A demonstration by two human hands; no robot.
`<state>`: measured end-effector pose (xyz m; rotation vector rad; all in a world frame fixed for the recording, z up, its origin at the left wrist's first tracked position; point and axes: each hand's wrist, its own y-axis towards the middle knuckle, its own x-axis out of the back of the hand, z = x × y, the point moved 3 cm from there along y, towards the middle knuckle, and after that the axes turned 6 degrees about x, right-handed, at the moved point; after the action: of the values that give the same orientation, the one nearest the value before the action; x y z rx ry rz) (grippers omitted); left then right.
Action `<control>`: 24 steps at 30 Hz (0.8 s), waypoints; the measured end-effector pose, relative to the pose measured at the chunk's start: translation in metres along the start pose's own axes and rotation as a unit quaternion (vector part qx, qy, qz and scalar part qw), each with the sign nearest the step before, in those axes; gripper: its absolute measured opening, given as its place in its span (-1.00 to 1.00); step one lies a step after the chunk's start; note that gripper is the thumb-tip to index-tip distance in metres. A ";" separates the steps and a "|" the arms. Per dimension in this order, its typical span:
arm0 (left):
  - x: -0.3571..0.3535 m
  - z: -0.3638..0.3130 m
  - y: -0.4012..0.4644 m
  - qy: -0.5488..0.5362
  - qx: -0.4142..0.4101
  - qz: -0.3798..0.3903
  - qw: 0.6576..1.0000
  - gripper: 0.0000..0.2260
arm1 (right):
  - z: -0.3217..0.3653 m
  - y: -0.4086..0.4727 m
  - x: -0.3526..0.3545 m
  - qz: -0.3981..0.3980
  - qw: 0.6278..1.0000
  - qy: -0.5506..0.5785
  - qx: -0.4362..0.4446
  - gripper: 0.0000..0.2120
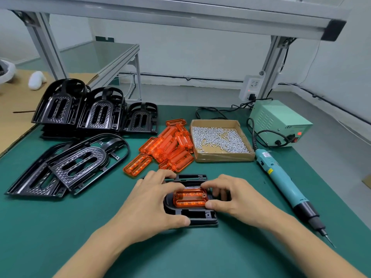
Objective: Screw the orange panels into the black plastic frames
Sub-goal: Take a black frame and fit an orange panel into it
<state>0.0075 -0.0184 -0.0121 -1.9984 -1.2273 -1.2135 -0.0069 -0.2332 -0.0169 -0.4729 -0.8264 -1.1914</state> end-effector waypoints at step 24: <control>0.034 -0.012 0.048 -0.055 -0.018 -0.137 0.989 -0.77 | -0.066 -0.088 0.110 -0.200 0.927 0.120 -0.293 -0.82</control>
<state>0.0514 -0.0349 0.0252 -1.9933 -1.5885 -1.2718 -0.0542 -0.3773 0.0176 -0.6430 -0.3451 -1.8511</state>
